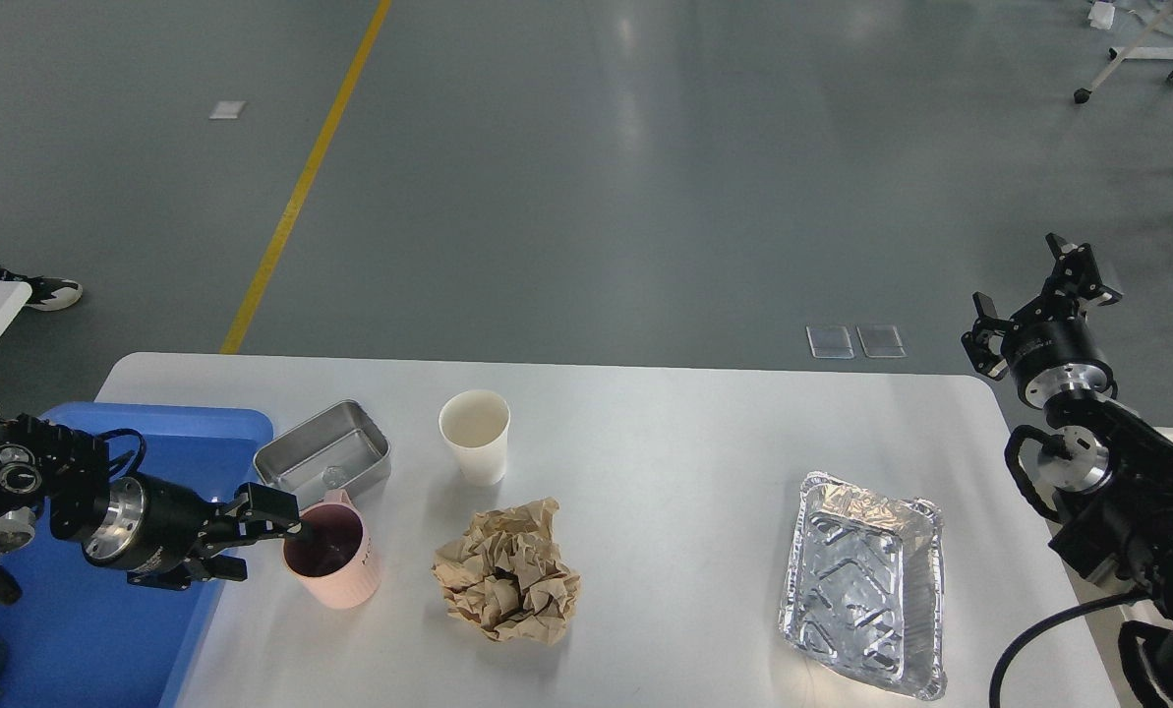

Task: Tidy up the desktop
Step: 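Reach the left gripper to the pink mug and grasp it, then lift the pink mug and lower it into the blue bin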

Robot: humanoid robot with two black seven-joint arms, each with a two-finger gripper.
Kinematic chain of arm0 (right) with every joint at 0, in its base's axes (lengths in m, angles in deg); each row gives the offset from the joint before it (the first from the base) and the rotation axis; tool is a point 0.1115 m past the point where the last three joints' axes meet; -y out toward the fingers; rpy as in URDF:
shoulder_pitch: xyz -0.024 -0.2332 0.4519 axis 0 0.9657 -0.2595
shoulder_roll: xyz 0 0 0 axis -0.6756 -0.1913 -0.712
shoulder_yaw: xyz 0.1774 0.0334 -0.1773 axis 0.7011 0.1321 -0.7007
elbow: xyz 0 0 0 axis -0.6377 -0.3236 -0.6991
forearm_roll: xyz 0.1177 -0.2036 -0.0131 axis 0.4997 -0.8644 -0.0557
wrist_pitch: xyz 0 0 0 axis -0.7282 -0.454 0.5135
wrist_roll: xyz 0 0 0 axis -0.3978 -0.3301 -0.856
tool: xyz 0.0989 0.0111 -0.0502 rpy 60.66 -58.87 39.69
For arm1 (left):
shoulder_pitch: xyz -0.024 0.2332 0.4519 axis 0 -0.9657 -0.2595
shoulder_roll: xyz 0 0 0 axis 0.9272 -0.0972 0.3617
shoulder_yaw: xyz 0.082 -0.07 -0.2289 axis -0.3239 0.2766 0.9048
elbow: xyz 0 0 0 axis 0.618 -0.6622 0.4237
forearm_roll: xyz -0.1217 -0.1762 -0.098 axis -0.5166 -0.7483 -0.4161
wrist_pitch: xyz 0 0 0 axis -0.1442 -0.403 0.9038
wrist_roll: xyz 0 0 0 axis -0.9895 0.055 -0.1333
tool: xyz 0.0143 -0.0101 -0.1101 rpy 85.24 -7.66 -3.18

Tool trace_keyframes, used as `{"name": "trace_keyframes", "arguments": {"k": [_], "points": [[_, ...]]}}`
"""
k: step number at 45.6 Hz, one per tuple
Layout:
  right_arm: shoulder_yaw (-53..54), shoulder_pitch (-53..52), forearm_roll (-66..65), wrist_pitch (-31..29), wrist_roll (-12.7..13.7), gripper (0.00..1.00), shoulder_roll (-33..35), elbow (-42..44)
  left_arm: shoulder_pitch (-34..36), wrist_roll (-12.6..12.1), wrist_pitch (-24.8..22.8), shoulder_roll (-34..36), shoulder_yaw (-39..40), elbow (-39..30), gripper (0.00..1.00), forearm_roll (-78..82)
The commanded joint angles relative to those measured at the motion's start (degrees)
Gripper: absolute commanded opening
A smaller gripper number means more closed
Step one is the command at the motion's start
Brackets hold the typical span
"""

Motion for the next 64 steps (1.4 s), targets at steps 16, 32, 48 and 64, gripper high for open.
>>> {"name": "trace_keyframes", "arguments": {"k": [16,32,48,64], "points": [[-0.1,0.5,0.0,-0.1,0.0,1.00,1.1,0.0,0.5,-0.4,-0.5,-6.8,0.1,4.7,0.49,4.8],[-0.1,0.7,0.0,-0.1,0.0,1.00,1.8,0.0,2.1,-4.5,-1.7,-9.4,0.1,4.8,0.00,6.8],[0.0,0.7,0.0,-0.1,0.0,1.00,2.0,0.0,2.7,-5.7,-4.1,-8.1,0.1,4.0,0.00,6.8],[0.0,0.6,0.0,-0.4,0.0,1.00,3.1,-0.4,2.7,8.5,-9.9,7.7,3.1,-2.1,0.00,7.2]]}}
